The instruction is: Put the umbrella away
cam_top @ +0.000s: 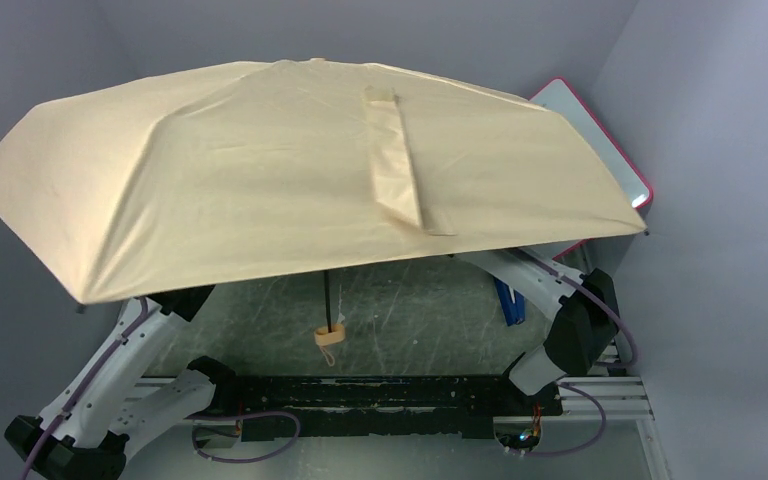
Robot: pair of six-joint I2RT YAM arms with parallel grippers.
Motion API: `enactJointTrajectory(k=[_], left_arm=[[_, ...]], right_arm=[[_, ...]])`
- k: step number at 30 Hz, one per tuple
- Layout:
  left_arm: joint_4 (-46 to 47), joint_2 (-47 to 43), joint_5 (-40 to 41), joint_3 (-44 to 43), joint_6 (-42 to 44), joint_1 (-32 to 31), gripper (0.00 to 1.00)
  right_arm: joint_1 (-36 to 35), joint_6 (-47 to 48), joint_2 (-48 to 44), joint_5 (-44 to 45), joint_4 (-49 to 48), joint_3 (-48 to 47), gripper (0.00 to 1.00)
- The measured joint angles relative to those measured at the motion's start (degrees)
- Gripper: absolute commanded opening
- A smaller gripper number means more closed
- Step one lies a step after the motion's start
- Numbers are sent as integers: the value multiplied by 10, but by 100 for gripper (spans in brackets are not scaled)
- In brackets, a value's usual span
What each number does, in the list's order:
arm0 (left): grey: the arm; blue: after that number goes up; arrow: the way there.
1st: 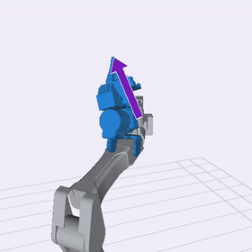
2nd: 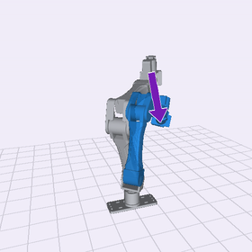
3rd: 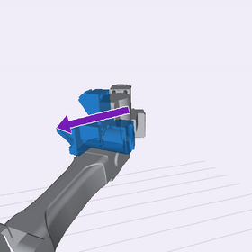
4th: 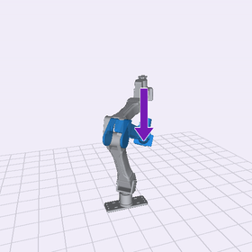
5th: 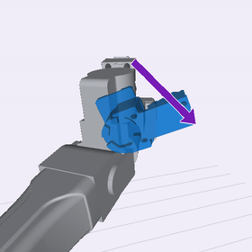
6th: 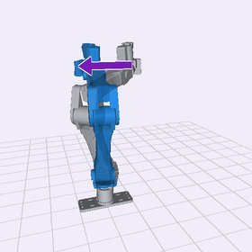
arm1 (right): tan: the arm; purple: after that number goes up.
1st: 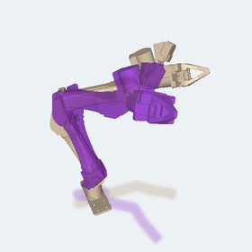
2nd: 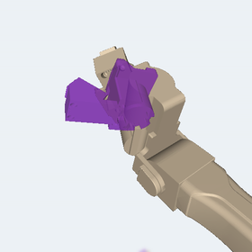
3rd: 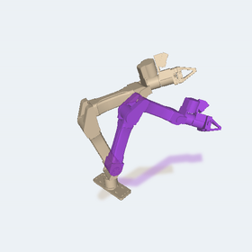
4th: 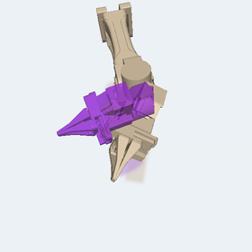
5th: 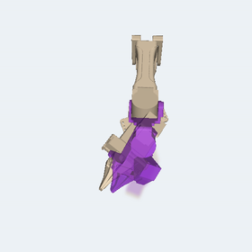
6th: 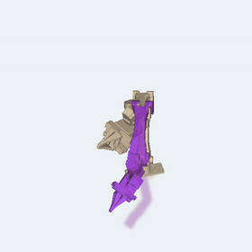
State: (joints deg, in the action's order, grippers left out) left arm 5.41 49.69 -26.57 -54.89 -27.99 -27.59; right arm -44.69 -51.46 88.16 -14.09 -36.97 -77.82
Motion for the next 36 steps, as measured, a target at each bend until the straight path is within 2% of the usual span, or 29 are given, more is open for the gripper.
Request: enactJointTrajectory(k=[5,7,12,18,23,27,29,32,36], left_arm=[[56,0,-30,0,-36,0,66],[89,4,-43,0,-54,0,63],[118,24,-54,0,-71,0,58],[173,60,-75,0,-108,0,36],[209,75,-93,0,-134,-3,7],[210,80,-93,0,-151,-3,5],[209,80,-93,-2,-152,-3,5],[199,80,-93,-5,-152,-3,5],[176,80,-89,-6,-135,-3,5]], right_arm=[[19,-66,3,-61,-76,17,0],[23,-110,15,-90,-144,21,0],[23,-132,22,-111,-176,21,0],[23,-140,23,-122,-202,24,0],[26,-141,23,-122,-206,30,0],[27,-125,23,-127,-219,30,0],[29,-121,23,-130,-219,30,6],[30,-118,22,-129,-222,35,26],[33,-117,9,-120,-222,68,45]])
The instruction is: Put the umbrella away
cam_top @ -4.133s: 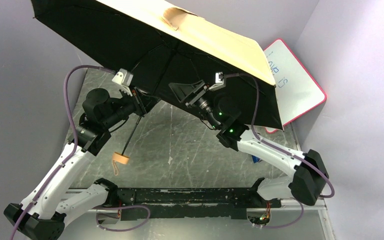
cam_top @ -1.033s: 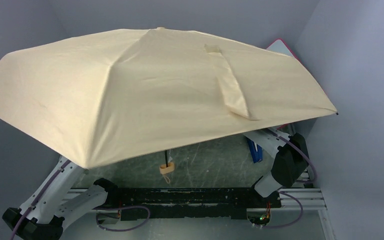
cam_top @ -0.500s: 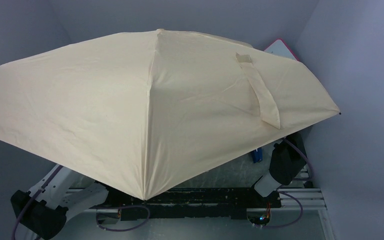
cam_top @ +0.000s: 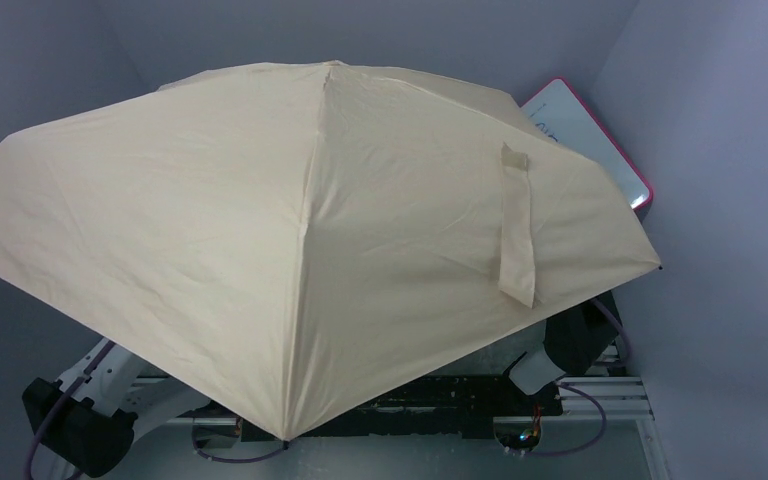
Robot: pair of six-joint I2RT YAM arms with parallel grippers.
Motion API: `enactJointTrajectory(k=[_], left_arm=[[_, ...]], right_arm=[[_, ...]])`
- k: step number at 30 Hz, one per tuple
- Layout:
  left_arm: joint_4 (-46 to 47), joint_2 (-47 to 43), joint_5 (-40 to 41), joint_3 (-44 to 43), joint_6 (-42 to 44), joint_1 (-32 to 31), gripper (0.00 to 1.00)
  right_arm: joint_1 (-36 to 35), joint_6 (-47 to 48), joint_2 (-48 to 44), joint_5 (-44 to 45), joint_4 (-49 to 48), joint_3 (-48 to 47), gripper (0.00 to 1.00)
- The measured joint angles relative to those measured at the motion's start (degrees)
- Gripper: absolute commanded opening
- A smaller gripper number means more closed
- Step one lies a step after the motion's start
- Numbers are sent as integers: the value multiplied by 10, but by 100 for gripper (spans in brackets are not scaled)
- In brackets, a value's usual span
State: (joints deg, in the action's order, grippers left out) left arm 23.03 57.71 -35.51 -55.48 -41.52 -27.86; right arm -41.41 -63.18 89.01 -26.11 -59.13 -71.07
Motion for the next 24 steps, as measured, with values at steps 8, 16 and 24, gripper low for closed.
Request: enactJointTrajectory(k=[8,16,24], left_arm=[[-55,-1,32,-20,42,0,5],[-146,-11,97,-51,101,-1,5],[-249,-12,190,-75,158,-12,5]], right_arm=[[6,48,-56,44,29,105,60],[7,112,-96,114,-5,191,60],[-4,184,-85,175,-21,165,60]])
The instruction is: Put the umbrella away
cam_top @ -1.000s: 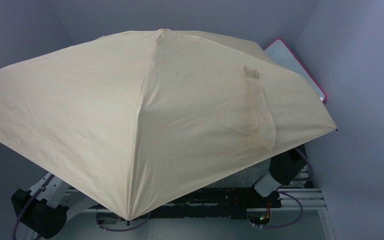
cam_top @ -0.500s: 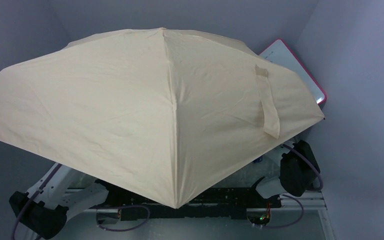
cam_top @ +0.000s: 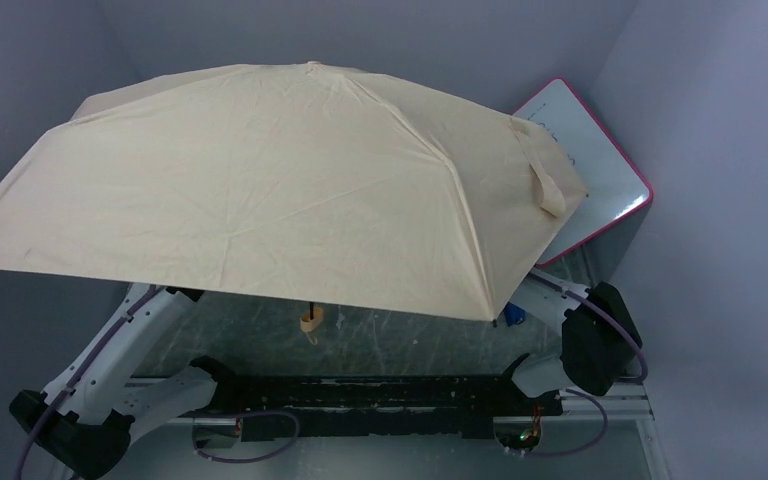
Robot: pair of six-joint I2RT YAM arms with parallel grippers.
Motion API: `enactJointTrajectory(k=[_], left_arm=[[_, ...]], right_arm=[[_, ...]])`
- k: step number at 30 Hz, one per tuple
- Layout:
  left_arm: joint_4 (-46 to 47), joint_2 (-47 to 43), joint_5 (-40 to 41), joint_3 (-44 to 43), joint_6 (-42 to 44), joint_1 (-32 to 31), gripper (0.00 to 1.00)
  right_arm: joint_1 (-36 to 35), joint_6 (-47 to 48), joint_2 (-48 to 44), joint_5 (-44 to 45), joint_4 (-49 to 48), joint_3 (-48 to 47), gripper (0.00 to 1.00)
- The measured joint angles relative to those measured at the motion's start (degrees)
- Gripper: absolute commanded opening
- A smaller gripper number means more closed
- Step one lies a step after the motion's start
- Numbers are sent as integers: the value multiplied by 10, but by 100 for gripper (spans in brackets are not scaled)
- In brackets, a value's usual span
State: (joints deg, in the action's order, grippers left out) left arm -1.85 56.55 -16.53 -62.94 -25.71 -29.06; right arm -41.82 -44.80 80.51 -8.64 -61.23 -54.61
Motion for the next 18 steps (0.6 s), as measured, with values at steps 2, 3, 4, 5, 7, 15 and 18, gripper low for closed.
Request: enactJointTrajectory(k=[2,3,4,5,7,15,18], left_arm=[[-26,0,25,-2,10,-7,5],[-38,0,36,-3,14,-10,5],[-50,2,49,-5,19,-14,5],[-59,2,58,-6,23,-17,5],[-77,6,78,-9,29,-23,5],[-94,12,111,-9,32,-36,5],[-94,12,111,-9,32,-40,5]], right_arm=[[-3,10,10,14,0,-16,60],[-5,13,15,20,-1,-21,60],[-6,14,20,24,-3,-23,60],[-7,15,26,28,-5,-26,60],[-10,16,41,36,-9,-29,60],[-43,13,96,85,-13,-61,61],[-54,0,113,105,-25,-76,61]])
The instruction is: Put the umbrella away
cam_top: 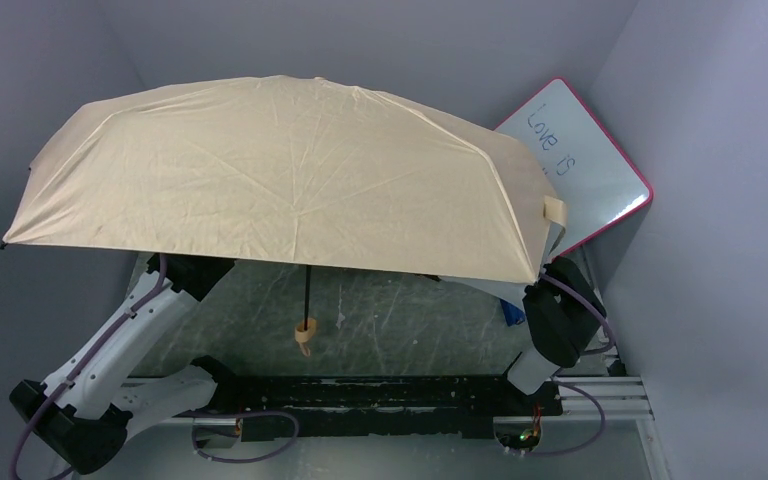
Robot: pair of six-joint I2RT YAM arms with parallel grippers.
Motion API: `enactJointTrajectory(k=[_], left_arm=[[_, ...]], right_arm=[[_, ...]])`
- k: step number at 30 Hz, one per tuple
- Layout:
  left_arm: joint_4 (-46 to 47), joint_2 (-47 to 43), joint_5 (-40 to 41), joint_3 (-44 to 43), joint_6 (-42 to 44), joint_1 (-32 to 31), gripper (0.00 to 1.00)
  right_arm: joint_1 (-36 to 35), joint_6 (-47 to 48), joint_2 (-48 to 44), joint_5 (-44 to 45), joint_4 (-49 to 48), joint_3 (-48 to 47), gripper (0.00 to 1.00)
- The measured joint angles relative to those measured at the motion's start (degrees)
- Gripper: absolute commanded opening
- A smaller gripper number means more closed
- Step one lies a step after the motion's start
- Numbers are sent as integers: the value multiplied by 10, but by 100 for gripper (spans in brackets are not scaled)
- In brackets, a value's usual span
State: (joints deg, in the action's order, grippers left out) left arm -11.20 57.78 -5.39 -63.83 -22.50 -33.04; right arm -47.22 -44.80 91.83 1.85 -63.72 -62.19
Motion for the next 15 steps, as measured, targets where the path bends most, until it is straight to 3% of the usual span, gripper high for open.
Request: enactJointTrajectory(k=[15], left_arm=[[0,0,1,1,1,-5,5]], right_arm=[[-2,-49,58,45,-28,-66,57]])
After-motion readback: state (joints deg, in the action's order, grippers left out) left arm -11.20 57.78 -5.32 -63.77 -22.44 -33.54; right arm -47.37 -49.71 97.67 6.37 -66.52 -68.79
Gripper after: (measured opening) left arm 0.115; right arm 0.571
